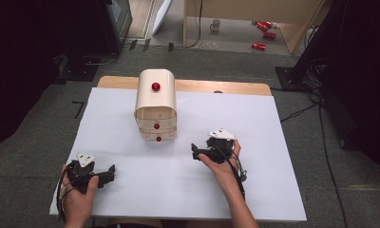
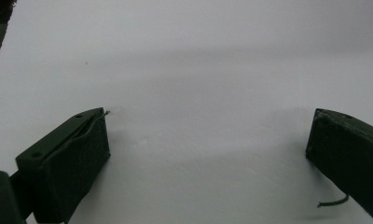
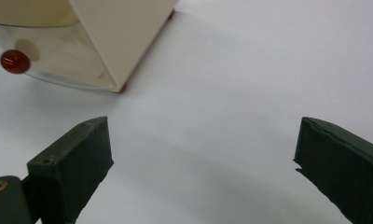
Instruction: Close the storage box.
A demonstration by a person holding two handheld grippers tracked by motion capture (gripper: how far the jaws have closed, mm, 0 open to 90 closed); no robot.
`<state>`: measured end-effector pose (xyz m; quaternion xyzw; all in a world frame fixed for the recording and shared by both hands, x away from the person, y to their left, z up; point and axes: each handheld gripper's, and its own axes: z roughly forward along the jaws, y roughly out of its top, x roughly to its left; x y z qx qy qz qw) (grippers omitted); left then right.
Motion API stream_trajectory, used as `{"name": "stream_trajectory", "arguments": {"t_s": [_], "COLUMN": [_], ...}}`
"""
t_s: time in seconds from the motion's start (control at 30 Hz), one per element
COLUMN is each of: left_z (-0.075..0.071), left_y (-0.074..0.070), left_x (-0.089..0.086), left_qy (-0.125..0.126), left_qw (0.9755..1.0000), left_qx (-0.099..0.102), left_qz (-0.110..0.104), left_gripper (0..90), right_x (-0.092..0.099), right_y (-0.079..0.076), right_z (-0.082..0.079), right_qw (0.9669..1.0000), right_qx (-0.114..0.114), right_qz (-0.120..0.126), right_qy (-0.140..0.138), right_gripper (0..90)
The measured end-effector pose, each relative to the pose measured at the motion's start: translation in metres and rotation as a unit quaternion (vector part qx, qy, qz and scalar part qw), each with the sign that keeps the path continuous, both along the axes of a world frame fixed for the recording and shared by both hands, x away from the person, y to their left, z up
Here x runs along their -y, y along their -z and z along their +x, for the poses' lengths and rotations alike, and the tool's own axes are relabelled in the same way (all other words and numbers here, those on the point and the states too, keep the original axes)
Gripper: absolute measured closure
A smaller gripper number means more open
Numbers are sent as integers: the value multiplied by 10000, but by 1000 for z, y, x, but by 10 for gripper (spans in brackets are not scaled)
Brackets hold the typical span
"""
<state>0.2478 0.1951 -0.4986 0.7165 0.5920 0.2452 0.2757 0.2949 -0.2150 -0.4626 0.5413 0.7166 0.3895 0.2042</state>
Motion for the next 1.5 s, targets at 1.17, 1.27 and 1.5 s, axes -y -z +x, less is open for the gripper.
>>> {"name": "stream_trajectory", "arguments": {"t_s": [1.17,1.27,1.5], "left_z": [0,0,0], "left_y": [0,0,0], "left_x": [0,0,0], "left_qy": [-3,1,-3], "left_qw": [10000,10000,10000], "left_qx": [6,2,7], "left_qz": [2,4,1], "left_gripper": [0,0,0], "right_x": [128,136,156], "right_y": [29,33,37], "right_z": [-78,-84,-100], "right_qw": [9942,9933,9907], "right_qx": [-344,-392,-441], "right_qz": [-271,-298,-338], "right_qy": [979,1041,1238], "right_gripper": [10,0,0]}}
